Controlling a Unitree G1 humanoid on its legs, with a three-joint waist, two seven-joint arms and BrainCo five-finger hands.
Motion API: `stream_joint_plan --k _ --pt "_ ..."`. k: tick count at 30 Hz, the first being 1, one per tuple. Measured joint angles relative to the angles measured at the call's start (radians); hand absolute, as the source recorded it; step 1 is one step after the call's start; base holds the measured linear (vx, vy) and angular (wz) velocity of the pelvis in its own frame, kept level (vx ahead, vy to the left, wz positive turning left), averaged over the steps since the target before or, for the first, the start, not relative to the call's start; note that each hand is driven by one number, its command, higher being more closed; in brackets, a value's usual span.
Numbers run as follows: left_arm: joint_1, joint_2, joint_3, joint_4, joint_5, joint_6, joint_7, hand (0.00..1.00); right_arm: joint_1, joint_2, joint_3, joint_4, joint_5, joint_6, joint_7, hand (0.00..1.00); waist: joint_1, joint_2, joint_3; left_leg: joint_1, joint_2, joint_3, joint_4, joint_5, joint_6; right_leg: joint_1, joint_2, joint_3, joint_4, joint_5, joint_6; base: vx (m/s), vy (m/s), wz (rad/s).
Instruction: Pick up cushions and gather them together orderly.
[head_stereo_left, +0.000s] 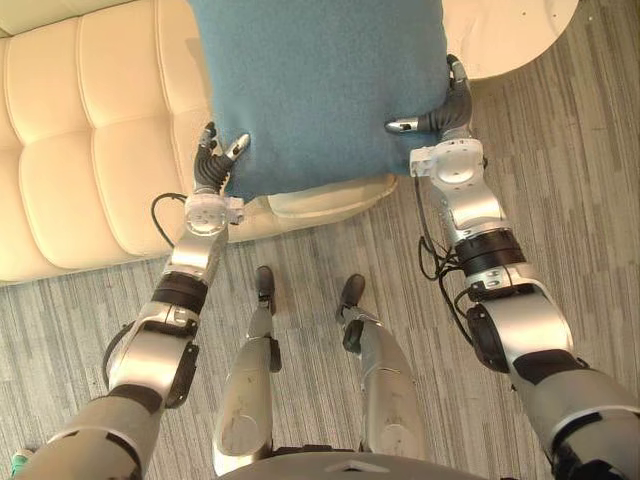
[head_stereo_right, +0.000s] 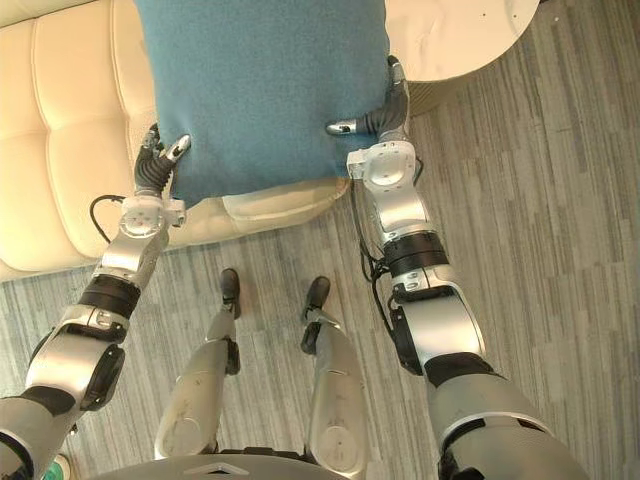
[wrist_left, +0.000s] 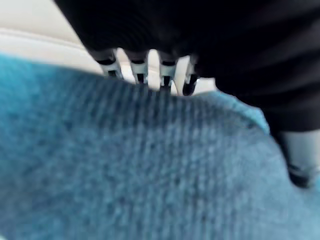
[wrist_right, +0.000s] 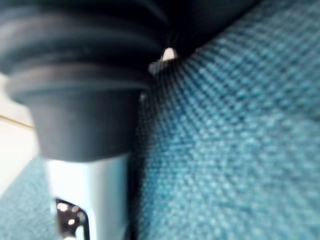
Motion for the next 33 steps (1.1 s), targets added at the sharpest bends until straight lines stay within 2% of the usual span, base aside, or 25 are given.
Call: stream_joint_plan --k 6,11,15,18,26,30,33 --pt "-0.055 -0.017 -0.035 0.049 0.019 0.016 0.0 1.0 0.0 0.003 0.04 0.0 -0.003 0.0 0.0 1.0 0.001 0.0 0.0 -0.001 0.007 0.009 0.0 -0.008 -0.009 0.001 0.011 0.0 -0.023 0.013 -0.002 0.04 -0.03 -0.06" --pt "-0.091 -0.014 -0.06 0.068 0.035 0.027 0.0 1.0 -0.001 0.007 0.041 -0.015 0.018 -0.001 -0.003 1.0 -0.001 -0.001 -0.001 -0.017 0.035 0.078 0.0 -0.011 -0.006 0.004 0.028 0.0 -0.075 0.046 -0.002 0.01 -0.01 -0.05" --pt "-0.119 0.001 -0.074 0.071 0.033 0.036 0.0 1.0 0.0 0.005 0.038 -0.065 0.043 -0.001 -0.02 1.0 -0.001 -0.001 -0.001 -0.025 0.037 0.09 0.001 -0.005 -0.007 0.004 0.033 0.001 -0.098 0.058 0.001 0.02 -0.018 -0.02" --pt "-0.147 0.03 -0.074 0.071 -0.008 0.036 0.0 1.0 -0.001 0.005 0.036 -0.097 0.058 -0.005 -0.022 1.0 -0.002 -0.001 -0.001 -0.029 0.04 0.095 0.001 0.001 0.0 0.003 0.038 0.002 -0.107 0.063 0.0 0.04 -0.032 -0.04" --pt "-0.197 0.062 -0.075 0.061 -0.043 0.036 0.0 1.0 0.011 0.011 0.036 -0.17 0.11 -0.01 -0.023 1.0 -0.005 -0.002 -0.001 -0.028 0.041 0.111 0.027 0.001 -0.001 0.006 0.032 0.006 -0.089 0.057 -0.001 0.04 -0.039 0.0" --pt "-0.179 0.076 -0.092 0.021 -0.037 0.038 0.0 1.0 0.126 0.048 0.017 -0.236 0.148 -0.012 -0.024 1.0 -0.002 -0.003 -0.001 0.023 0.039 0.109 0.028 -0.004 -0.004 0.049 0.026 0.004 -0.063 0.032 0.0 0.02 -0.047 0.08" --pt "-0.119 0.101 -0.11 -0.071 -0.003 0.039 0.0 1.0 0.226 0.09 0.012 -0.268 0.182 -0.021 -0.024 1.0 -0.003 -0.003 -0.002 0.056 0.035 0.108 0.023 -0.014 -0.011 0.07 0.018 0.004 -0.037 0.011 0.004 0.01 -0.056 0.05"
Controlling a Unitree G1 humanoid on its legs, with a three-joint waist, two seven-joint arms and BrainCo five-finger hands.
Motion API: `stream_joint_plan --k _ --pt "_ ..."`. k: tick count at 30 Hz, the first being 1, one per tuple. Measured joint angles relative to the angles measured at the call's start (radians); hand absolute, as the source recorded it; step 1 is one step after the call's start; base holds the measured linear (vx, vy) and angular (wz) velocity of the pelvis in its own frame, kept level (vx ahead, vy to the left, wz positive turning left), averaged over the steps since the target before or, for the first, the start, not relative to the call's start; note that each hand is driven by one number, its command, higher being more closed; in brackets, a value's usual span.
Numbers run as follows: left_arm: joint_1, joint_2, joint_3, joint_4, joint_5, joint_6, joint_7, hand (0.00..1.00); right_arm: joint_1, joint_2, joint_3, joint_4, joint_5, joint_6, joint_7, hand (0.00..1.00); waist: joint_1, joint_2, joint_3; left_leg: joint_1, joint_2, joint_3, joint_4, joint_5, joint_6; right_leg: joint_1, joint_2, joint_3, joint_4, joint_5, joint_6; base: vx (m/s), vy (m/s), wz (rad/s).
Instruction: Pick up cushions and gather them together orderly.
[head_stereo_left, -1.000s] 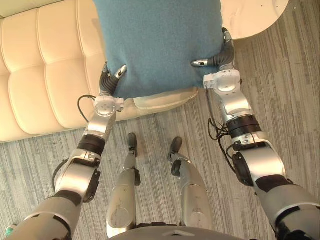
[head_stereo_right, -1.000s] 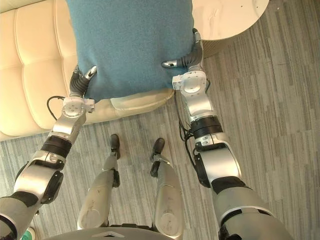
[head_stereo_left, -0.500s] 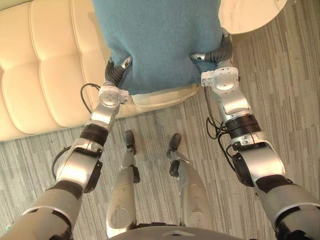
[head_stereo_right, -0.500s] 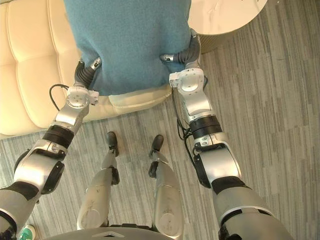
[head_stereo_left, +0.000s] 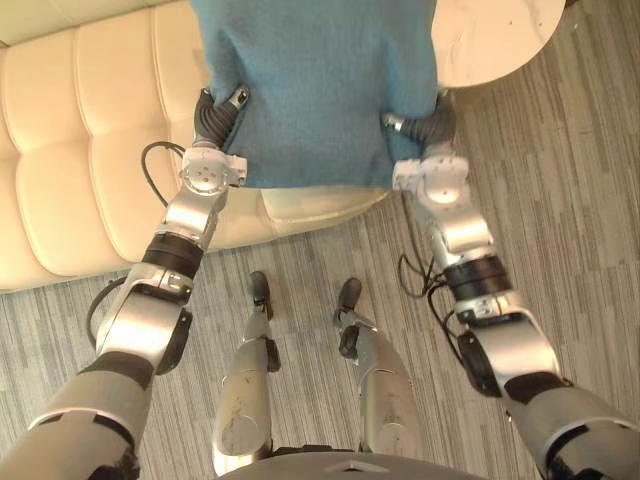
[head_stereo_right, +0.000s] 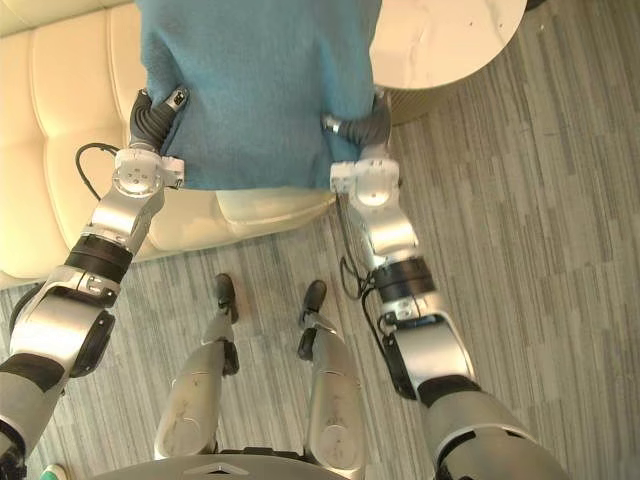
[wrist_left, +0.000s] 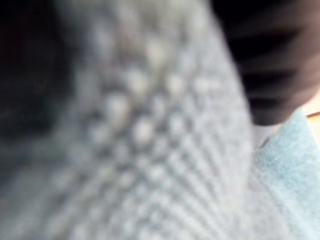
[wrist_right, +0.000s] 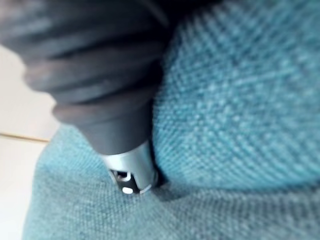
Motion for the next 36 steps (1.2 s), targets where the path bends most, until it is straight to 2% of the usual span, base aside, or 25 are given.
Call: stream_joint_plan --k 9,14,19,21,26,29,33,36 --pt "0.234 -0.028 0.007 -0.174 0.001 0.0 -0.002 1.0 0.197 0.08 -0.016 -0.082 -0.002 -0.024 0.013 1.0 -0.016 -0.001 -0.002 0.108 -0.005 -0.028 -0.021 0.001 -0.001 0.108 0.004 -0.015 0.006 -0.036 0.009 0.03 -0.035 0.07" --pt "0.403 -0.077 0.038 -0.27 0.002 0.0 -0.016 1.0 0.32 0.116 -0.016 -0.097 -0.002 -0.032 0.068 1.0 -0.027 -0.012 -0.022 0.177 0.0 -0.049 -0.022 -0.016 -0.001 0.208 0.023 -0.033 -0.043 -0.034 0.011 0.08 -0.023 0.07" --pt "0.568 -0.093 0.05 -0.362 0.022 0.0 -0.047 1.0 0.472 0.131 -0.017 -0.167 0.0 -0.036 0.145 1.0 -0.029 -0.015 -0.093 0.229 0.003 -0.054 -0.023 -0.035 -0.005 0.28 0.034 -0.035 -0.087 -0.033 0.019 0.09 0.003 0.01" --pt "0.663 -0.128 0.088 -0.416 0.032 0.0 -0.067 1.0 0.54 0.158 -0.017 -0.188 0.005 -0.036 0.178 1.0 -0.03 -0.015 -0.147 0.249 0.004 -0.054 -0.023 -0.044 -0.006 0.309 0.04 -0.036 -0.109 -0.031 0.021 0.1 -0.001 -0.02" --pt "0.836 -0.195 0.146 -0.543 0.037 0.0 -0.084 1.0 0.637 0.175 -0.012 -0.293 0.002 -0.036 0.22 1.0 -0.031 -0.016 -0.21 0.3 0.007 -0.054 -0.023 -0.059 -0.007 0.375 0.051 -0.034 -0.15 -0.023 0.028 0.05 0.002 -0.02" --pt "0.927 -0.236 0.176 -0.62 0.041 -0.009 -0.089 1.0 0.662 0.175 -0.008 -0.358 -0.053 -0.037 0.252 1.0 -0.022 -0.014 -0.246 0.347 0.011 -0.054 -0.023 -0.07 -0.005 0.438 0.061 -0.034 -0.189 -0.009 0.03 0.01 0.004 0.0" --pt "1.0 -0.25 0.204 -0.655 0.075 -0.031 -0.089 1.0 0.683 0.176 0.026 -0.395 -0.124 -0.048 0.271 1.0 -0.019 -0.011 -0.305 0.376 0.012 -0.059 -0.023 -0.075 -0.005 0.486 0.069 -0.035 -0.226 0.005 0.033 0.0 0.033 0.03" --pt "1.037 -0.262 0.213 -0.691 0.081 -0.036 -0.09 1.0 0.698 0.18 0.029 -0.396 -0.155 -0.063 0.288 1.0 -0.016 -0.009 -0.314 0.4 0.012 -0.073 -0.029 -0.085 -0.008 0.529 0.073 -0.04 -0.254 0.009 0.039 -0.04 0.029 0.12"
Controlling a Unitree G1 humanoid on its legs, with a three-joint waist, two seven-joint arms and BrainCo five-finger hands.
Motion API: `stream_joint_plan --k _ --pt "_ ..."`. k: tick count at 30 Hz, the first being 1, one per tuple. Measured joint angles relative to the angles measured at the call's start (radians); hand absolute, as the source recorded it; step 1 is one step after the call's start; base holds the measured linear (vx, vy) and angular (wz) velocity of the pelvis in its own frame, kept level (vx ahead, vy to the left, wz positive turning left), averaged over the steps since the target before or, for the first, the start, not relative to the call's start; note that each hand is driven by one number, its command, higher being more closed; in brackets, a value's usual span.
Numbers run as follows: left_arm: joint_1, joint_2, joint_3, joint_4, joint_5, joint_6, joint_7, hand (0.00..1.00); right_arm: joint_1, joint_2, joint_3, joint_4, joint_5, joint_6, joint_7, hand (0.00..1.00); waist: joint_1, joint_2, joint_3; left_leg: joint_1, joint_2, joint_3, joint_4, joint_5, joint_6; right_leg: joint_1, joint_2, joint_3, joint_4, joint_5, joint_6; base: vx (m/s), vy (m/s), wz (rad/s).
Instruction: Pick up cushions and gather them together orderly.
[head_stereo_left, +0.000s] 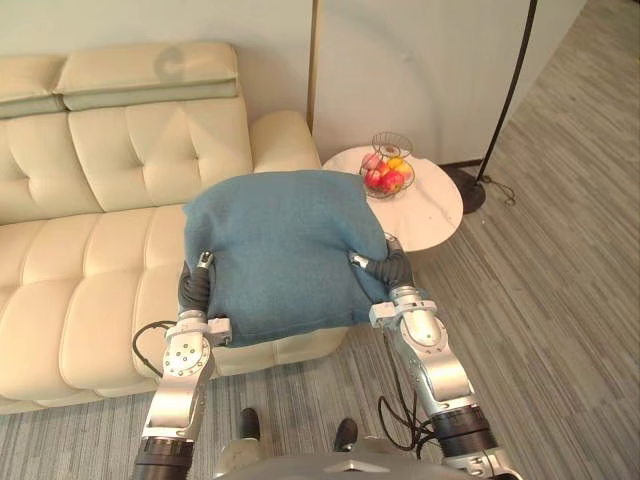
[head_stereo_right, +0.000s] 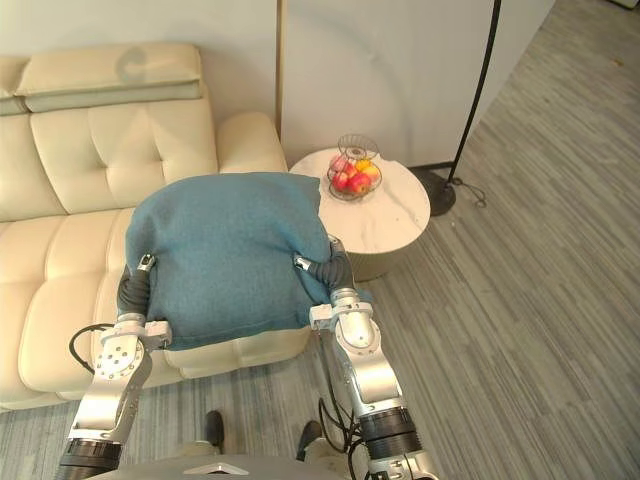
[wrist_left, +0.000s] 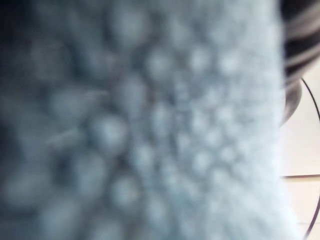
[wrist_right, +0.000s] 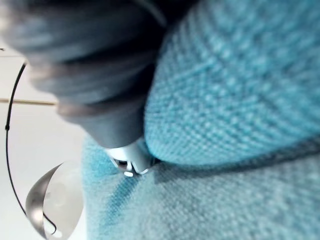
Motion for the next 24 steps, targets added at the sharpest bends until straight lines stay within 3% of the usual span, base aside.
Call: stream_joint_plan --k 5,6,9,12,14,17,18,20,21,24 --pt "0.054 -0.013 0.006 -0.005 0.0 -0.009 -0.003 1.0 0.048 0.004 0.023 -0.003 -0.006 -0.007 0.004 1.0 0.002 0.017 -0.012 -0.026 -0.001 -0.055 0.002 0.003 -0.003 0.026 0.017 -0.02 -0.03 0.0 -0.002 -0.05 0.007 0.34" --pt "0.06 -0.013 0.015 -0.005 0.0 -0.009 -0.004 1.0 0.053 0.004 0.03 -0.003 -0.006 -0.007 0.004 1.0 0.002 0.023 -0.008 -0.078 0.001 -0.089 0.039 0.004 -0.005 0.012 0.023 -0.045 -0.028 -0.001 -0.005 -0.05 -0.031 0.56" --pt "0.059 -0.02 0.037 -0.004 0.0 -0.009 0.002 1.0 0.043 0.004 0.041 -0.002 -0.006 -0.007 0.001 1.0 0.045 0.048 0.006 -0.187 0.005 -0.16 0.125 0.014 -0.014 -0.065 0.017 -0.104 0.054 -0.024 -0.024 -0.04 -0.047 0.59" --pt "0.059 -0.029 0.062 -0.004 -0.001 -0.009 0.01 1.0 0.016 0.001 0.062 0.005 -0.006 -0.007 -0.003 1.0 0.06 0.059 0.011 -0.21 -0.004 -0.219 0.085 0.049 -0.031 -0.11 -0.018 -0.173 0.163 -0.086 -0.036 -0.07 -0.081 0.91" --pt "0.032 -0.035 0.06 0.005 -0.005 -0.009 0.026 1.0 -0.018 -0.016 0.051 0.004 -0.007 -0.007 -0.01 1.0 0.056 0.045 0.015 -0.268 0.0 -0.071 0.106 -0.088 0.072 -0.108 -0.1 -0.302 0.186 -0.114 -0.036 -0.1 -0.038 1.62" --pt "0.017 -0.057 0.033 0.005 -0.013 -0.021 0.048 1.0 -0.054 -0.028 0.026 0.005 -0.008 -0.008 -0.026 1.0 0.045 0.049 0.014 -0.276 0.023 0.207 0.17 -0.094 0.076 -0.093 -0.191 -0.41 0.187 -0.113 -0.034 -0.01 0.082 1.41" --pt "0.014 -0.058 0.023 0.005 -0.015 -0.035 0.049 1.0 -0.053 -0.032 0.02 0.005 -0.008 -0.008 -0.029 1.0 0.037 0.061 0.008 -0.238 0.052 0.278 0.172 -0.096 0.066 -0.067 -0.198 -0.456 0.177 -0.096 -0.007 0.07 0.139 1.16" --pt "0.014 -0.061 0.019 0.006 -0.03 -0.048 0.044 1.0 -0.054 -0.032 0.014 0.005 -0.008 -0.008 -0.031 1.0 0.03 0.072 0.001 -0.171 0.069 0.291 0.122 -0.057 0.02 -0.044 -0.2 -0.487 0.176 -0.083 0.013 0.09 0.186 0.73" --pt "0.005 -0.059 0.015 0.011 -0.036 -0.05 0.042 1.0 -0.053 -0.029 0.008 0.005 -0.008 -0.01 -0.034 1.0 0.024 0.068 0.001 -0.156 0.051 0.292 0.085 0.01 0.028 -0.036 -0.218 -0.496 0.18 -0.075 0.029 0.09 0.206 0.43" --pt "-0.002 -0.043 0.021 0.025 -0.044 -0.051 0.028 1.0 -0.05 0.021 -0.009 0.005 -0.007 -0.01 -0.037 1.0 0.028 0.019 0.0 -0.177 -0.019 0.298 0.139 -0.04 0.085 -0.035 -0.298 -0.479 0.185 -0.043 0.076 0.1 0.277 0.27"
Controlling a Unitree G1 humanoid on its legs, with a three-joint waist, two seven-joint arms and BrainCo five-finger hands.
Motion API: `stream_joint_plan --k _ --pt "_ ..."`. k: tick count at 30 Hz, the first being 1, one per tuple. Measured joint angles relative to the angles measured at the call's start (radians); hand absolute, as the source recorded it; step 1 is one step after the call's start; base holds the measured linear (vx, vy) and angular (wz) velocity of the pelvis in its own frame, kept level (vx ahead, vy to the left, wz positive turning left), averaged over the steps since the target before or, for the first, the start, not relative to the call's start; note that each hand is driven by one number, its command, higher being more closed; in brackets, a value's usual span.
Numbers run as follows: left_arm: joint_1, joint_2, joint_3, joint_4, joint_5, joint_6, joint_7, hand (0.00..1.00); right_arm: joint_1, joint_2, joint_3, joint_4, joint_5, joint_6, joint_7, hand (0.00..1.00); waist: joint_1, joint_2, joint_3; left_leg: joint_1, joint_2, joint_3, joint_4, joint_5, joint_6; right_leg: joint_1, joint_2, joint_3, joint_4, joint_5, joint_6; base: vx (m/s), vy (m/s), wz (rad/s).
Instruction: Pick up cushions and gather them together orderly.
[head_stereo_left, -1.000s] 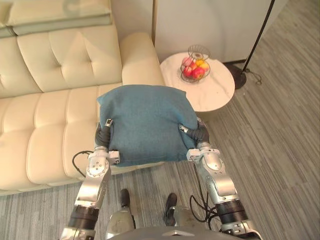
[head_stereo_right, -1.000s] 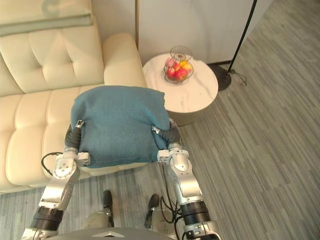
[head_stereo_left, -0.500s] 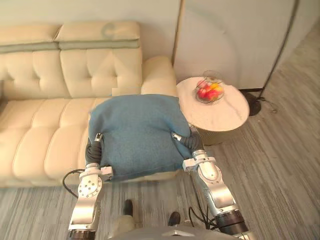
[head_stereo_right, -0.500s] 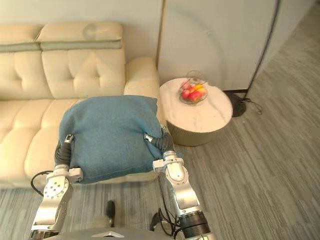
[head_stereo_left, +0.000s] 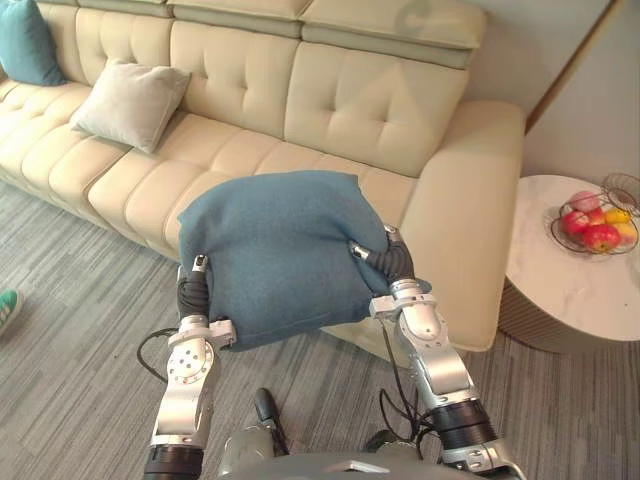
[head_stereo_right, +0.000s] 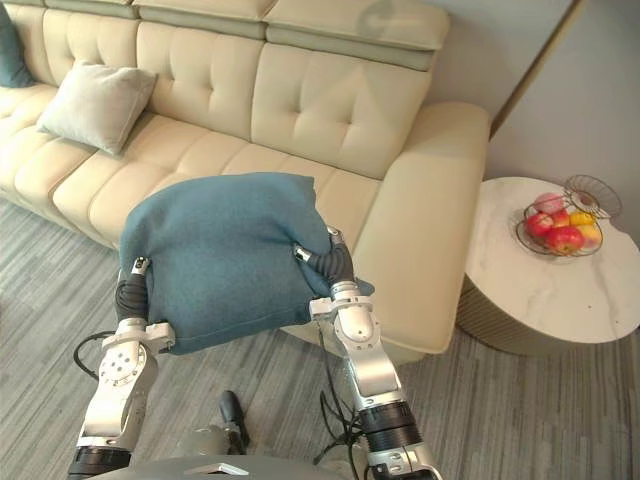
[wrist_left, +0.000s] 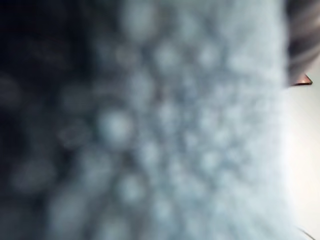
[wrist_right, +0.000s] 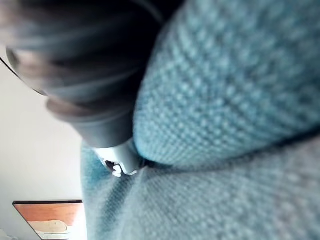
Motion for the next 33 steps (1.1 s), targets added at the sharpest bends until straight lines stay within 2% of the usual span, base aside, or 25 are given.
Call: stream_joint_plan --k 2,3,4,5,6,7,8,9,10,12,13,14,16,18,19,20,21,22,23,25,26,27,28,30,33 --pt "0.002 0.0 0.011 0.012 0.0 0.0 -0.009 1.0 0.006 0.014 -0.004 0.003 0.002 0.0 0.01 1.0 0.015 -0.007 0.002 -0.025 -0.036 0.024 0.114 -0.095 0.038 -0.007 -0.074 0.031 0.037 0.012 0.017 0.1 0.297 -0.04" --pt "0.002 0.0 0.012 0.016 0.0 0.0 -0.01 1.0 0.009 0.014 -0.004 0.003 0.002 0.0 0.014 1.0 0.015 -0.007 0.003 -0.026 -0.048 0.025 0.131 -0.111 0.046 -0.01 -0.093 0.037 0.057 0.012 0.015 0.08 0.264 -0.02" --pt "0.003 0.0 0.013 0.02 0.001 0.0 -0.02 1.0 0.016 0.014 0.0 0.003 0.003 0.0 0.02 1.0 0.013 -0.008 0.003 -0.031 -0.071 0.03 0.161 -0.15 0.065 -0.035 -0.142 0.073 0.127 0.01 -0.038 0.07 0.248 -0.03" --pt "0.006 -0.001 0.017 0.02 0.001 -0.001 -0.028 1.0 0.016 0.014 -0.002 0.013 0.004 0.0 0.024 1.0 0.014 -0.006 0.004 -0.034 -0.076 0.032 0.178 -0.179 0.075 -0.08 -0.161 0.133 0.19 0.026 -0.134 0.06 0.243 -0.06" --pt "0.01 -0.002 0.019 0.02 0.001 -0.001 -0.031 1.0 0.016 0.015 -0.001 0.021 0.006 0.0 0.026 1.0 0.012 -0.006 0.004 -0.031 -0.078 0.031 0.178 -0.19 0.076 -0.098 -0.162 0.168 0.21 0.043 -0.161 0.1 0.26 -0.02" --pt "0.02 -0.001 0.02 0.02 0.002 -0.001 -0.039 1.0 0.019 0.02 -0.004 0.043 0.012 0.0 0.038 1.0 -0.01 -0.011 0.01 -0.014 -0.088 0.007 0.165 -0.203 0.094 -0.146 -0.146 0.287 0.283 0.035 -0.185 0.08 0.163 0.15" --pt "0.025 0.003 0.02 0.02 0.002 -0.001 -0.044 1.0 0.026 0.022 -0.005 0.044 0.012 0.0 0.041 1.0 -0.021 -0.014 0.011 -0.011 -0.089 -0.013 0.158 -0.203 0.097 -0.162 -0.116 0.34 0.311 -0.007 -0.158 0.13 0.148 0.35" --pt "0.032 0.007 0.021 0.021 0.002 -0.001 -0.051 1.0 0.035 0.024 -0.006 0.044 0.014 0.0 0.044 1.0 -0.038 -0.018 0.015 -0.001 -0.092 -0.036 0.138 -0.202 0.1 -0.183 -0.046 0.414 0.337 -0.077 -0.122 0.12 0.059 0.39" --pt "0.036 0.012 0.018 0.024 0.002 0.001 -0.057 1.0 0.046 0.025 -0.01 0.044 0.019 0.0 0.046 1.0 -0.048 -0.031 0.022 0.032 -0.105 -0.042 0.099 -0.201 0.101 -0.208 0.039 0.452 0.339 -0.139 -0.112 0.15 0.07 0.29" --pt "0.039 0.015 0.006 0.025 0.002 0.002 -0.058 1.0 0.056 0.025 -0.015 0.044 0.022 0.0 0.046 1.0 -0.051 -0.036 0.026 0.062 -0.12 -0.043 0.073 -0.201 0.1 -0.239 0.112 0.459 0.312 -0.167 -0.107 0.14 0.047 0.1" --pt "0.038 0.017 -0.002 0.025 0.002 0.002 -0.061 1.0 0.061 0.025 -0.017 0.044 0.023 0.0 0.046 1.0 -0.065 -0.035 0.029 0.09 -0.136 -0.044 0.051 -0.202 0.101 -0.273 0.167 0.452 0.26 -0.169 -0.107 0.19 0.039 0.1" --pt "0.038 0.017 -0.002 0.025 0.002 0.002 -0.064 1.0 0.061 0.024 -0.017 0.044 0.023 0.0 0.046 1.0 -0.071 -0.034 0.031 0.102 -0.142 -0.046 0.04 -0.203 0.101 -0.284 0.182 0.446 0.235 -0.165 -0.11 0.26 0.033 0.18" --pt "0.032 0.022 -0.009 0.025 0.004 0.002 -0.075 1.0 0.069 0.024 -0.038 0.041 0.042 -0.002 0.055 1.0 -0.107 -0.025 0.037 0.162 -0.149 -0.069 0.001 -0.207 0.079 -0.315 0.255 0.422 0.064 -0.084 -0.112 0.34 -0.003 0.37" --pt "0.027 0.025 -0.028 0.025 0.006 0.002 -0.086 1.0 0.097 0.022 -0.047 0.03 0.05 -0.01 0.057 1.0 -0.125 -0.032 0.033 0.193 -0.162 -0.096 0.01 -0.221 0.066 -0.317 0.272 0.441 -0.019 -0.009 -0.12 0.47 -0.053 0.61" --pt "0.026 0.025 -0.052 0.025 0.014 0.002 -0.095 1.0 0.141 0.021 -0.063 0.008 0.051 -0.023 0.057 1.0 -0.135 -0.039 0.028 0.222 -0.179 -0.128 0.035 -0.261 0.047 -0.303 0.279 0.478 -0.068 0.1 -0.155 0.49 -0.096 0.62" --pt "0.027 0.026 -0.058 0.025 0.015 0.002 -0.096 1.0 0.158 0.021 -0.067 -0.004 0.053 -0.024 0.057 1.0 -0.138 -0.044 0.026 0.232 -0.186 -0.138 0.048 -0.279 0.04 -0.294 0.277 0.488 -0.073 0.141 -0.165 0.5 -0.12 0.57" --pt "0.026 0.021 -0.066 0.033 0.021 0.002 -0.102 1.0 0.176 0.011 -0.074 -0.011 0.059 -0.031 0.06 1.0 -0.14 -0.03 0.023 0.24 -0.181 -0.152 0.085 -0.323 0.025 -0.279 0.276 0.483 -0.068 0.15 -0.217 0.46 -0.099 0.09" --pt "0.026 0.007 -0.078 0.032 0.022 0.001 -0.103 1.0 0.177 -0.008 -0.076 -0.012 0.063 -0.033 0.061 1.0 -0.132 0.013 0.017 0.219 -0.134 -0.14 0.156 -0.351 -0.016 -0.266 0.31 0.485 -0.075 0.122 -0.211 0.45 -0.091 -0.1" --pt "0.021 0.001 -0.077 0.033 0.022 0.001 -0.103 1.0 0.177 -0.014 -0.078 -0.012 0.063 -0.033 0.061 1.0 -0.127 0.024 0.018 0.2 -0.1 -0.139 0.231 -0.368 -0.046 -0.239 0.335 0.486 -0.102 0.117 -0.215 0.51 -0.083 -0.27" --pt "0.024 -0.004 -0.079 0.035 0.022 0.002 -0.103 1.0 0.181 -0.014 -0.078 -0.014 0.063 -0.033 0.06 1.0 -0.125 0.024 0.019 0.146 -0.041 -0.125 0.43 -0.373 -0.079 -0.175 0.369 0.495 -0.154 0.114 -0.219 0.37 -0.05 -0.27" --pt "0.034 -0.009 -0.08 0.035 0.021 0.002 -0.103 1.0 0.192 -0.016 -0.078 -0.03 0.063 -0.033 0.057 1.0 -0.117 0.024 0.02 0.118 0.019 -0.071 0.592 -0.372 -0.082 -0.118 0.39 0.52 -0.181 0.101 -0.224 0.42 -0.019 -0.57" --pt "0.044 -0.019 -0.081 0.034 0.019 0.002 -0.103 1.0 0.222 -0.015 -0.078 -0.079 0.063 -0.033 0.054 1.0 -0.1 0.024 0.02 0.104 0.075 -0.022 0.689 -0.387 -0.056 -0.07 0.402 0.549 -0.189 0.082 -0.224 0.39 -0.01 -0.61" --pt "0.047 -0.021 -0.081 0.033 0.019 0.001 -0.104 1.0 0.236 -0.015 -0.077 -0.104 0.063 -0.034 0.054 1.0 -0.096 0.024 0.02 0.096 0.093 -0.011 0.713 -0.395 -0.042 -0.055 0.403 0.562 -0.191 0.072 -0.224 0.33 0.006 -0.59" --pt "0.055 -0.025 -0.084 0.018 0.018 0.001 -0.113 1.0 0.259 -0.015 -0.077 -0.177 0.062 -0.037 0.055 1.0 -0.092 0.024 0.019 0.053 0.134 -0.005 0.69 -0.421 -0.009 -0.023 0.398 0.605 -0.2 0.042 -0.229 0.21 0.058 -0.56" --pt "0.076 -0.046 -0.08 -0.025 0.018 -0.001 -0.124 1.0 0.269 -0.015 -0.077 -0.205 0.062 -0.039 0.054 1.0 -0.088 0.022 0.02 0.001 0.135 -0.069 0.524 -0.425 -0.011 0.001 0.373 0.676 -0.199 0.029 -0.205 0.15 0.142 -0.68"
